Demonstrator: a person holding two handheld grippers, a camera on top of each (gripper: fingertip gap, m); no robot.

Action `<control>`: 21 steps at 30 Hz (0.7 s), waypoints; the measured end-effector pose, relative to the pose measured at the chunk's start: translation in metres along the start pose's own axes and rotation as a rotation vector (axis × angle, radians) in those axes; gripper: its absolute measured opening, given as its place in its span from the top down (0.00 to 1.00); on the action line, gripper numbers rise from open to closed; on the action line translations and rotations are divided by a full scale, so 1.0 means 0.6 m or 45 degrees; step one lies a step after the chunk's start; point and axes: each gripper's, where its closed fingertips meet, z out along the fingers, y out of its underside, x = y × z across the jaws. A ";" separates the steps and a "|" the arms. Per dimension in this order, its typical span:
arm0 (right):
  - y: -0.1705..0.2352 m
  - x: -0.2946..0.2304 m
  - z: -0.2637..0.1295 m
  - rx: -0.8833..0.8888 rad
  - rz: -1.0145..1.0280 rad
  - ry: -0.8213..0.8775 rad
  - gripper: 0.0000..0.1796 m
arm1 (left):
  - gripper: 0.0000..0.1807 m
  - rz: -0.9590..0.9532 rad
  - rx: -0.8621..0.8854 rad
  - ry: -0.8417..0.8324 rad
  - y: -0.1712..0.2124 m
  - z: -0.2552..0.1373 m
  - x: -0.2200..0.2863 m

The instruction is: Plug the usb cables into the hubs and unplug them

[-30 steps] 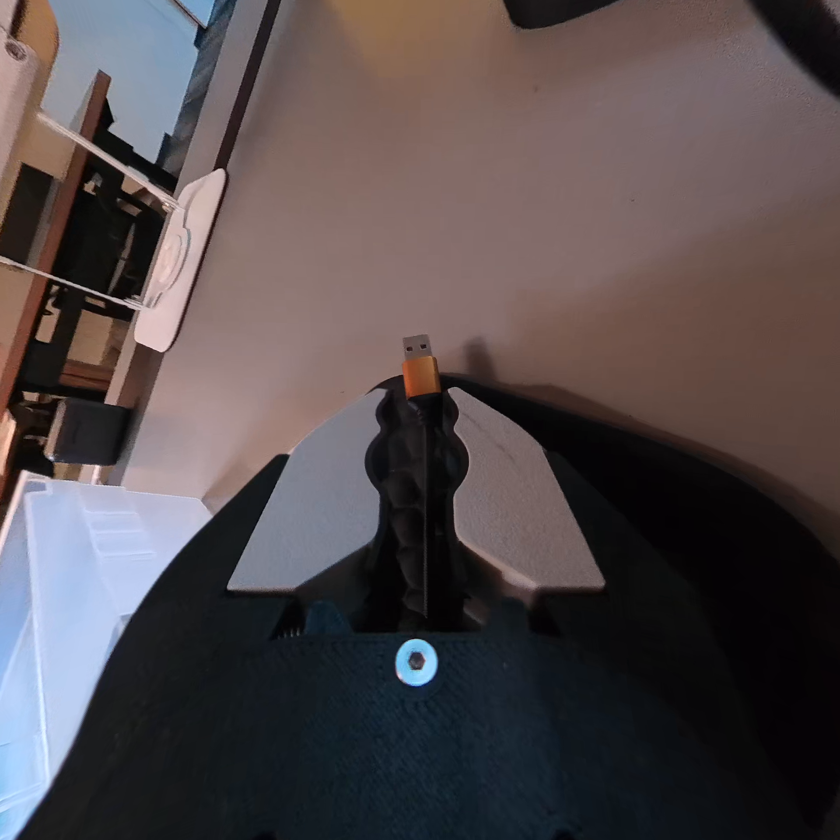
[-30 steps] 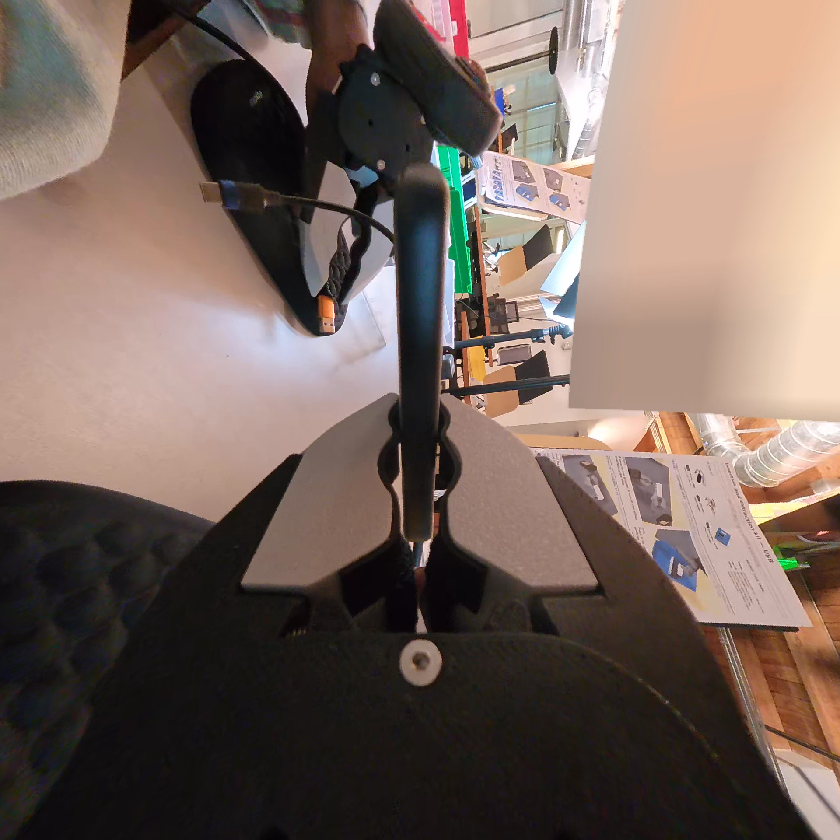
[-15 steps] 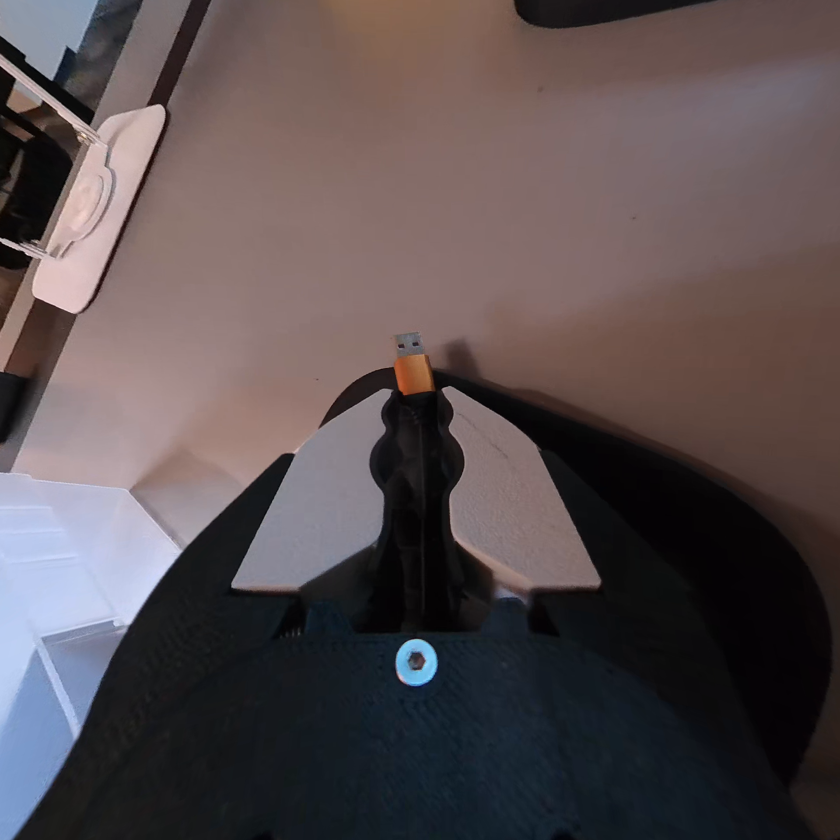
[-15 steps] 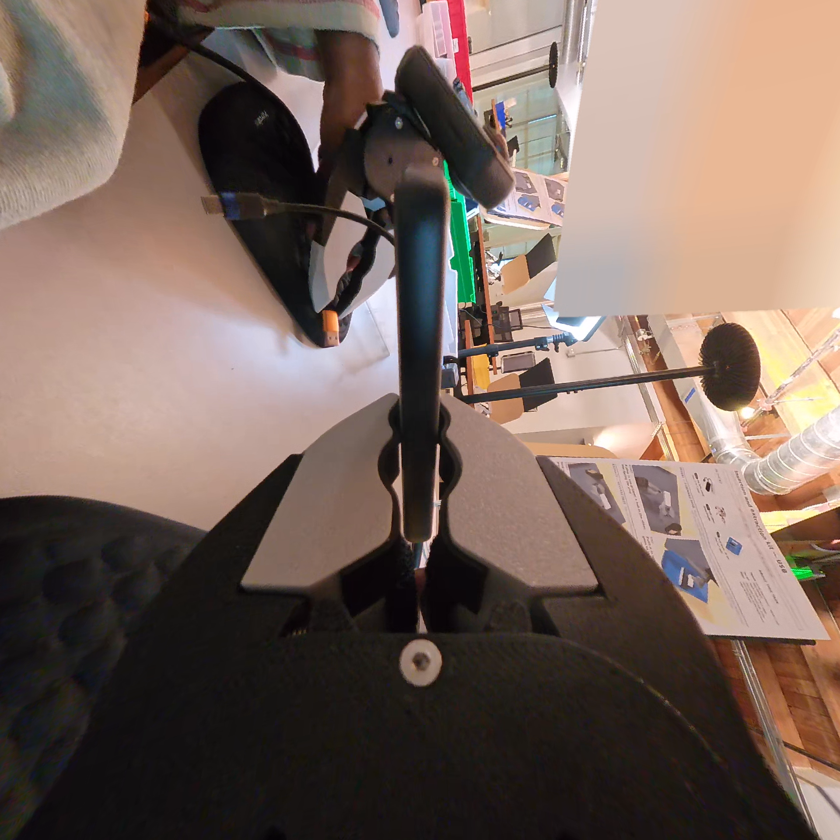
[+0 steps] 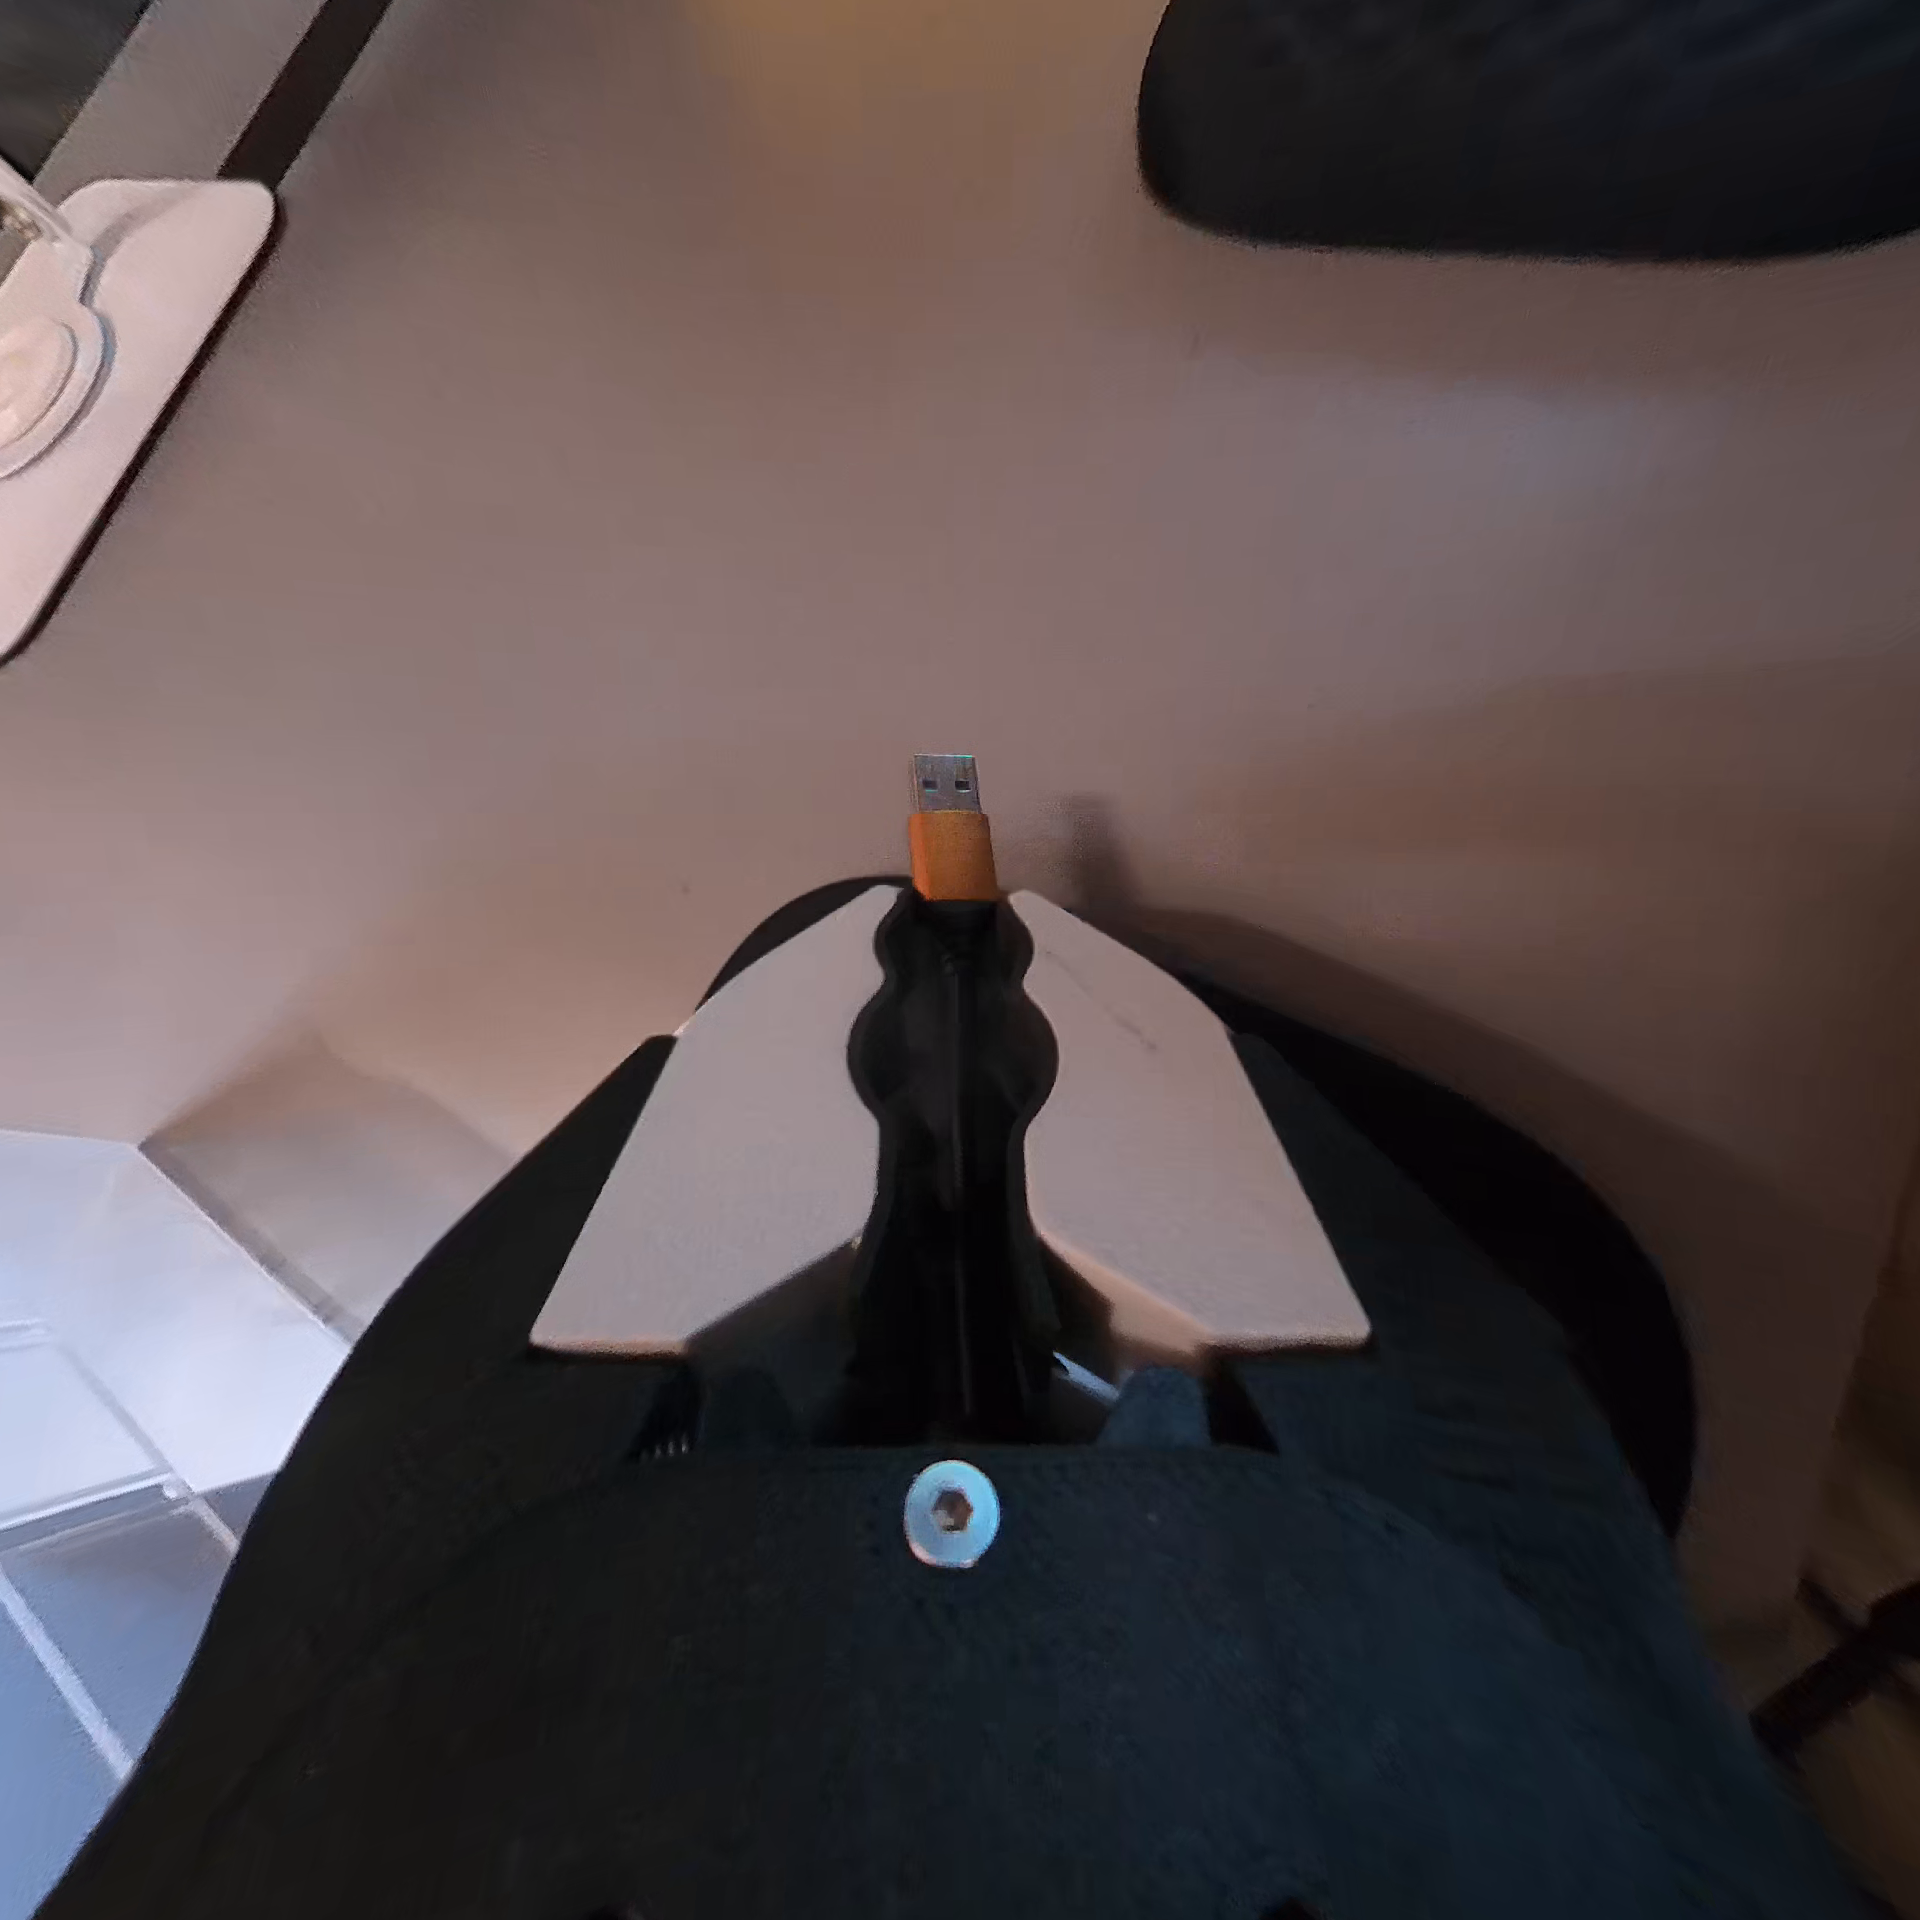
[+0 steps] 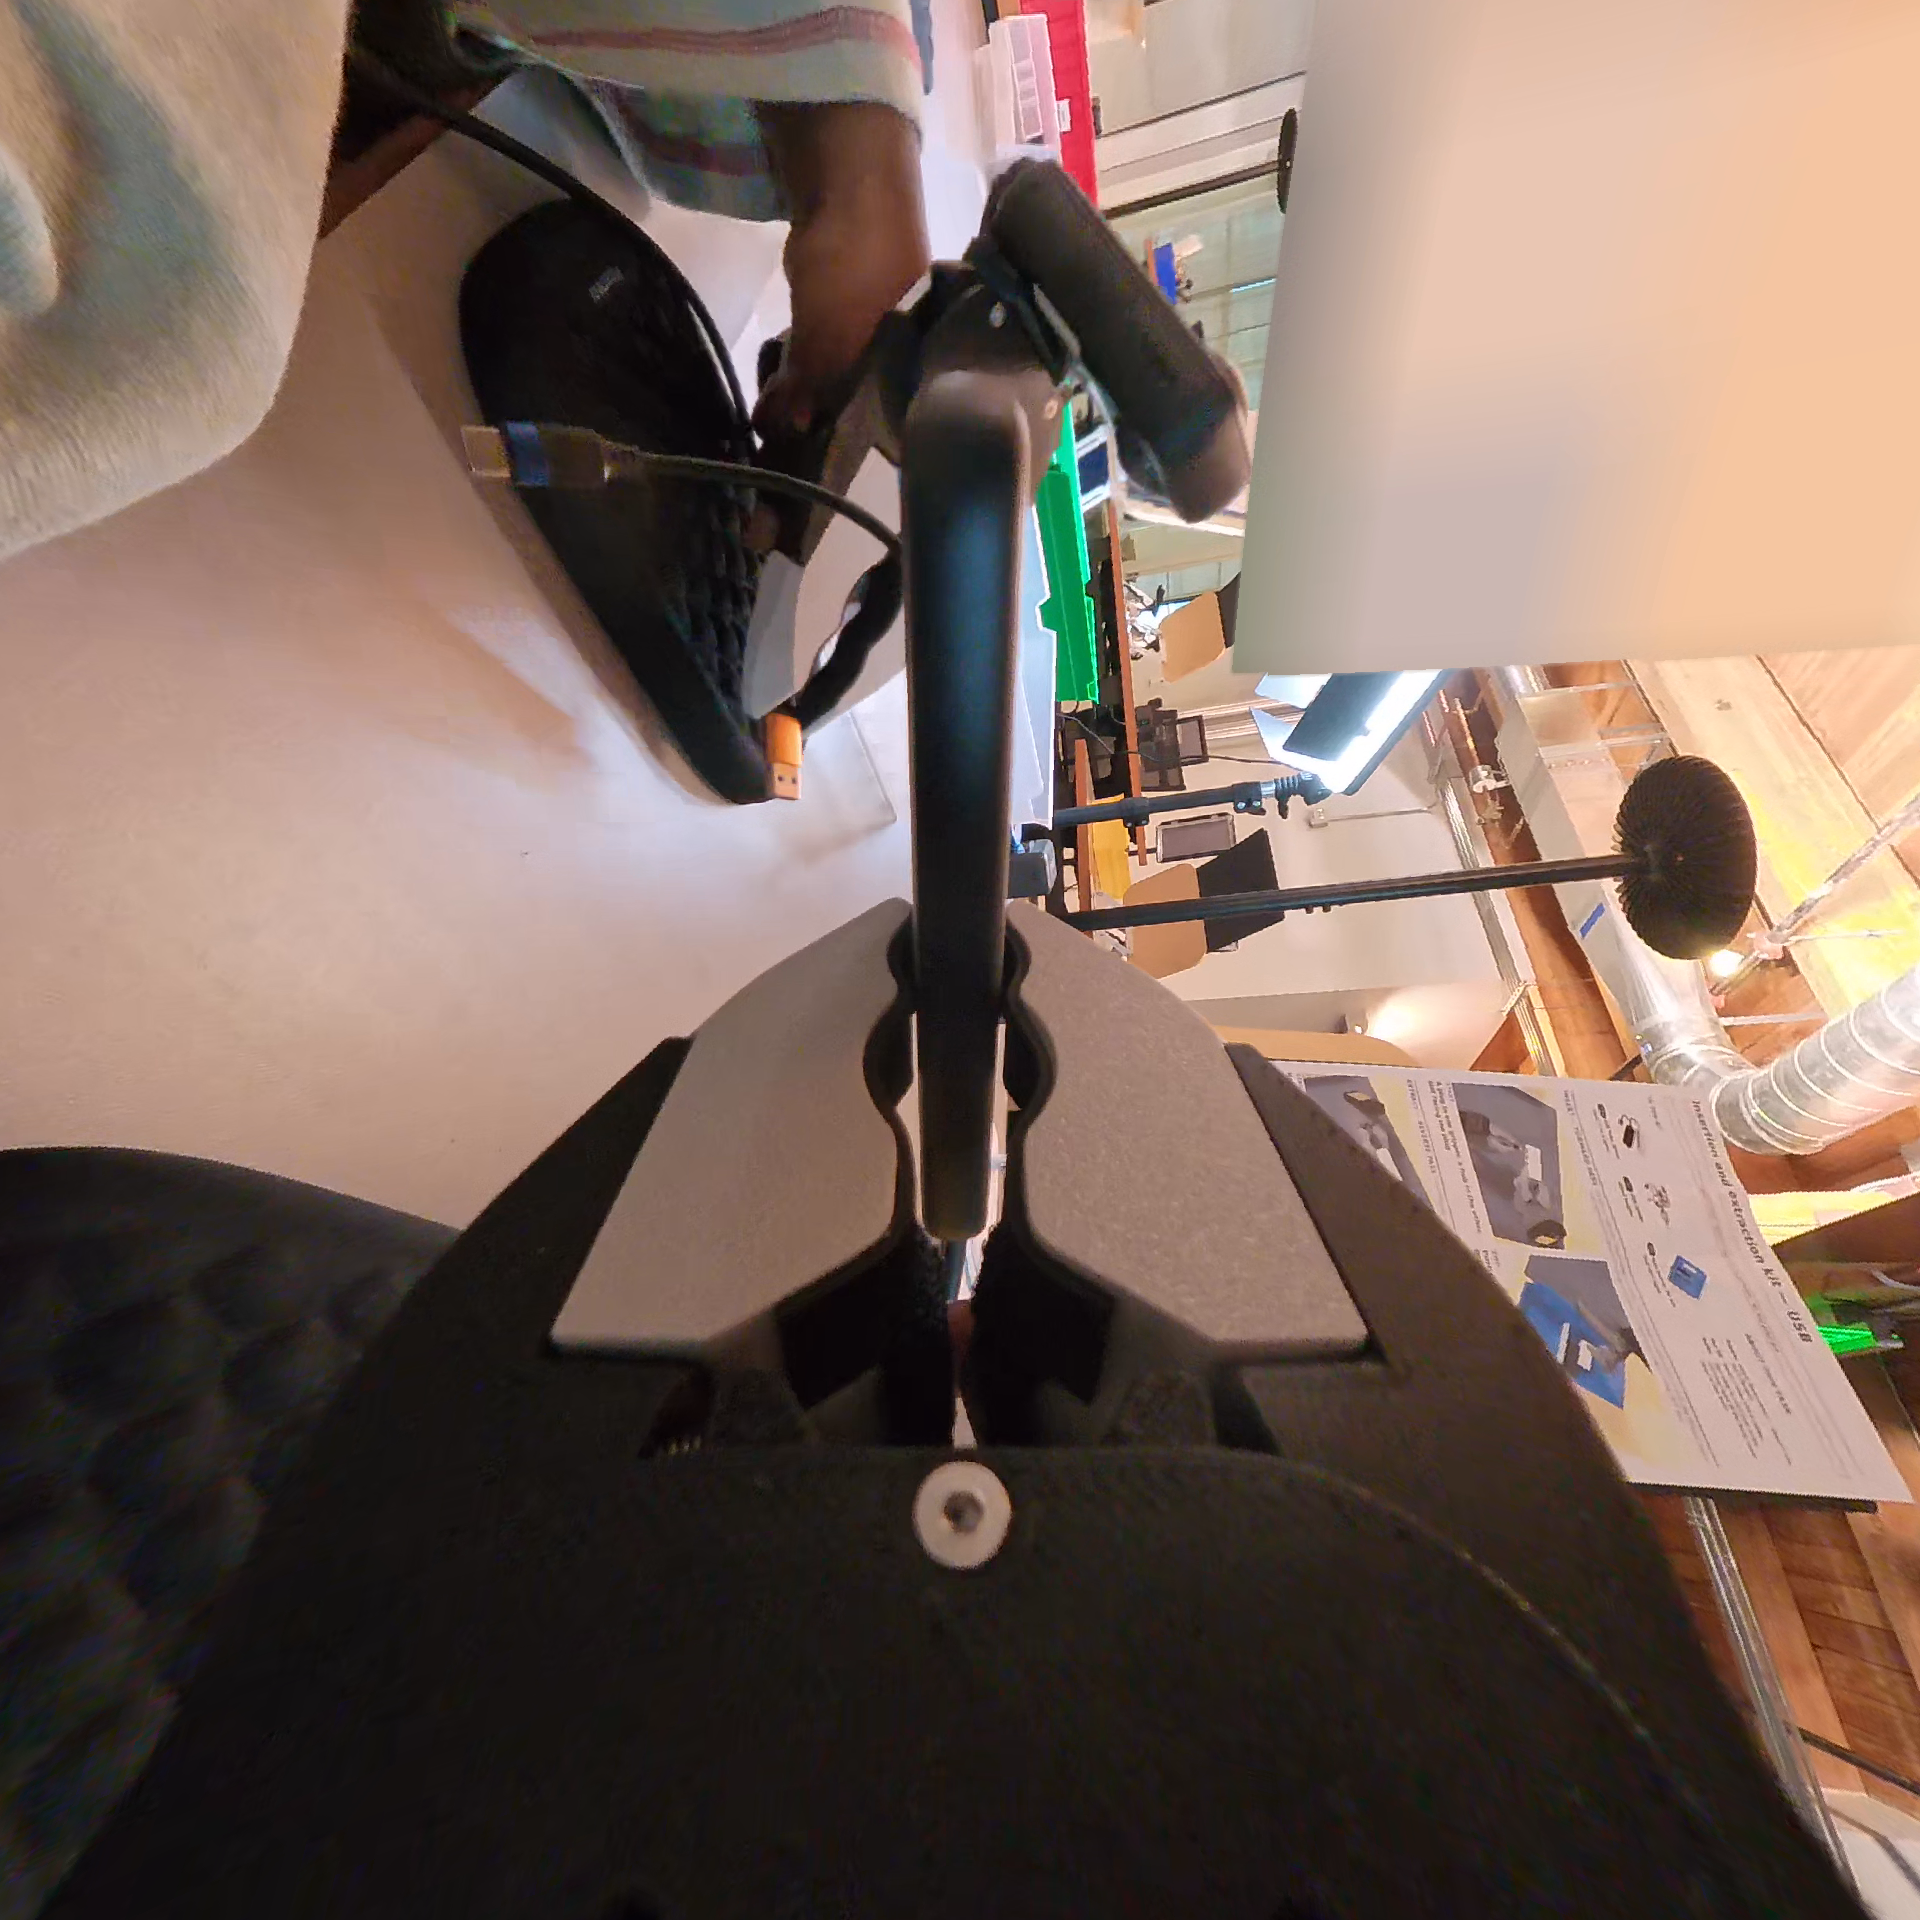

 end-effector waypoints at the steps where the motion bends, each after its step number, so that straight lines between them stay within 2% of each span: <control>1: 0.000 0.000 -0.001 0.001 0.003 0.002 0.93 | 0.92 -0.004 0.010 0.021 -0.007 -0.004 0.003; 6: 0.003 0.007 -0.002 0.007 0.005 0.064 0.93 | 0.92 -0.010 0.111 0.156 -0.069 -0.041 0.019; 14: -0.030 0.049 -0.025 0.093 0.011 0.232 0.93 | 0.92 0.062 0.195 0.532 -0.174 -0.113 0.068; 21: -0.056 0.045 -0.019 0.132 0.011 0.150 0.94 | 0.92 0.086 0.190 0.865 -0.213 -0.137 0.124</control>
